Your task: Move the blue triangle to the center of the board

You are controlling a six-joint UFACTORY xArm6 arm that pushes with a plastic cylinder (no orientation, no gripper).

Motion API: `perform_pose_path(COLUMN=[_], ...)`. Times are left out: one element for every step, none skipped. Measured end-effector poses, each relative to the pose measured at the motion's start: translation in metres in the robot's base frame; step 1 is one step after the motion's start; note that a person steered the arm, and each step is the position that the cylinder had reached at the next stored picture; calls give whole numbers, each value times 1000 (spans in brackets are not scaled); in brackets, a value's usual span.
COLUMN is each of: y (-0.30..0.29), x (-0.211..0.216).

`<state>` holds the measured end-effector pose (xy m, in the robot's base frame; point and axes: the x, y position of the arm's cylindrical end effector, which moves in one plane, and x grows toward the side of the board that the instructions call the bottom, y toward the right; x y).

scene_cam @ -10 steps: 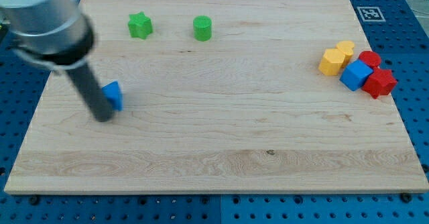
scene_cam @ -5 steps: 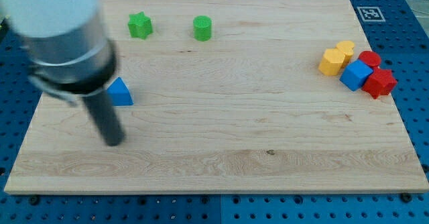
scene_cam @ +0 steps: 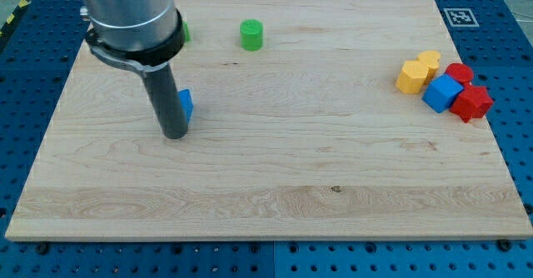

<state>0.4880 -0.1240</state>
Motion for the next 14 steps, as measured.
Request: perform_pose_path(y=[-41,-82,-60,-2,58,50,7,15,45,66,75,80,69,80], x=[14,7,-31,-49,-49,-49,-32,1,11,-9,-43,-48,-34,-37])
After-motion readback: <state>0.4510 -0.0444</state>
